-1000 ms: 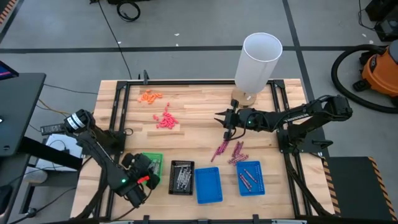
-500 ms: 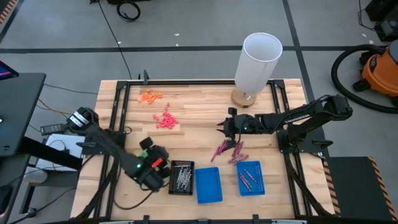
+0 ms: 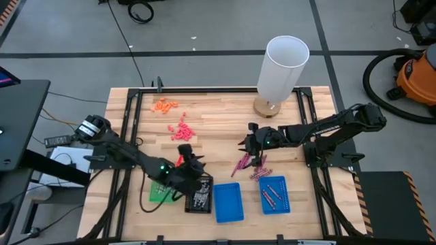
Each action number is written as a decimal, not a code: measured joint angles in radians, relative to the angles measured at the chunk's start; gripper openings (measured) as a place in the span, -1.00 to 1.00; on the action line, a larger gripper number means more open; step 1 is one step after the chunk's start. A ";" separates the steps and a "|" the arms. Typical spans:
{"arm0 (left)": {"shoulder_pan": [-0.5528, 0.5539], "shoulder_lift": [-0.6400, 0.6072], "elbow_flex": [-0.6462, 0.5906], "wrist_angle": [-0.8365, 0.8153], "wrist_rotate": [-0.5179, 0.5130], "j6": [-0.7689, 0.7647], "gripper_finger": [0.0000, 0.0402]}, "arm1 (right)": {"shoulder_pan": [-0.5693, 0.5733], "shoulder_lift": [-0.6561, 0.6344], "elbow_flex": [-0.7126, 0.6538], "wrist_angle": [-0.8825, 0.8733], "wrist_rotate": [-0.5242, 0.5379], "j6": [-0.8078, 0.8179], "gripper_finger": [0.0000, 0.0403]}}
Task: Sort crayons
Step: Put the red crayon into the left blue bin
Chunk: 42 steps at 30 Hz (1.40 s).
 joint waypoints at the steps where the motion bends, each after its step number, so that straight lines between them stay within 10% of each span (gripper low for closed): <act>1: 0.011 0.000 -0.025 0.068 0.019 0.048 -0.21 | 0.004 0.000 0.000 0.000 -0.005 0.000 -0.48; 15: 0.188 -0.032 -0.237 0.612 0.315 0.342 -0.21 | 0.042 0.192 0.267 -0.400 -0.042 -0.061 -0.48; 27: 0.218 -0.060 -0.267 0.627 0.288 0.283 -0.21 | 0.040 0.215 0.280 -0.640 -0.037 -0.116 -0.46; 42: 0.218 -0.060 -0.267 0.664 0.288 0.324 -0.20 | -0.003 0.215 0.176 -0.538 -0.060 -0.226 -0.46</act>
